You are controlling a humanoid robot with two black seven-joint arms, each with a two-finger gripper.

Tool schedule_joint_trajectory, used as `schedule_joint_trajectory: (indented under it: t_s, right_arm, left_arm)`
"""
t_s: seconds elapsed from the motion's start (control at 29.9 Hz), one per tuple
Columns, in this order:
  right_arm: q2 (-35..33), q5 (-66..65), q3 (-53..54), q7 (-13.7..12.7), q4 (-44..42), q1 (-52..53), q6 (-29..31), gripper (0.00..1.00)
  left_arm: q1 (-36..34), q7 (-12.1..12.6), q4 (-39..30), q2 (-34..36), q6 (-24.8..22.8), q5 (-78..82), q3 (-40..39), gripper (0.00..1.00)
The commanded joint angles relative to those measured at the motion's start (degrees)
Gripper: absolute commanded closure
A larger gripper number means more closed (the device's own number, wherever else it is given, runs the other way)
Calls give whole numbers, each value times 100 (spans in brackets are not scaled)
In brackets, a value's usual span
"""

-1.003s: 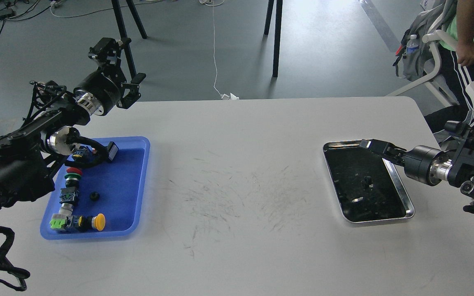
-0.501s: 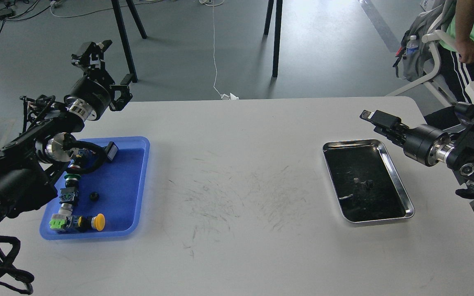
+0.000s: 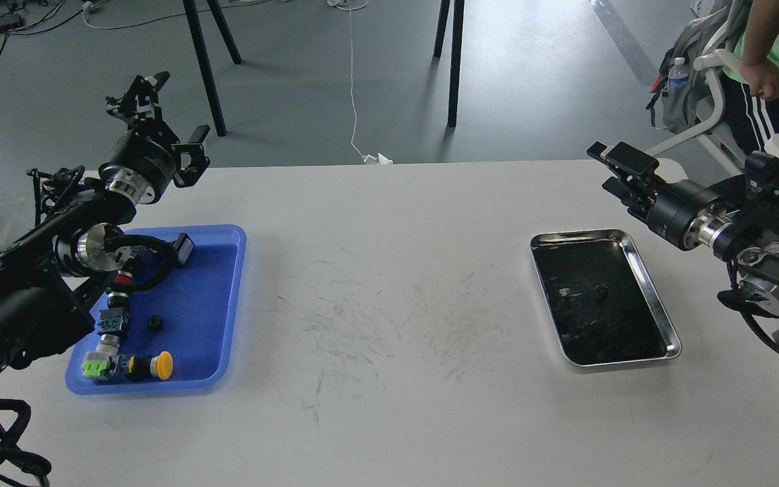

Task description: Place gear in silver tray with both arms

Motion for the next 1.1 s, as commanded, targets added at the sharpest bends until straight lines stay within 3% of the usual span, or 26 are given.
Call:
schedule_joint_trajectory:
  t_s: [0.0,0.27,0.43,0.6,0.84,0.97,1.07]
  right_arm:
    - [52,100,153,0,-6,-6,0,11]
    - [140,144,224,0,-15,-32,-9,9]
    - [228,144,294,0,-15,-50,-9,9]
    - [245,144,356,0,-6,-59,-9,9]
    - [325,144,365,0,-6,-50,-9,8]
    - [360,144,356,0,-6,-50,-9,9]
    - [421,144,356,0,2,-41,-9,8]
  left_arm:
    - [-33,21,-49,183,88,-8,433,2]
    - [-129,-58,-1357,1693,89,342,1655,1]
    - [-235,-75,-2008,2372,88,1625,1805,1]
    - [-183,-102,-3142,3109,351,2100,2042,2]
    - [-130,-111,-3459,3602,808,2285,2402,2]
    - [-191,100,-3442,3673,1046,2733,2684,3]
    - [-183,4,-3477,3647,1064,2839,2675,3]
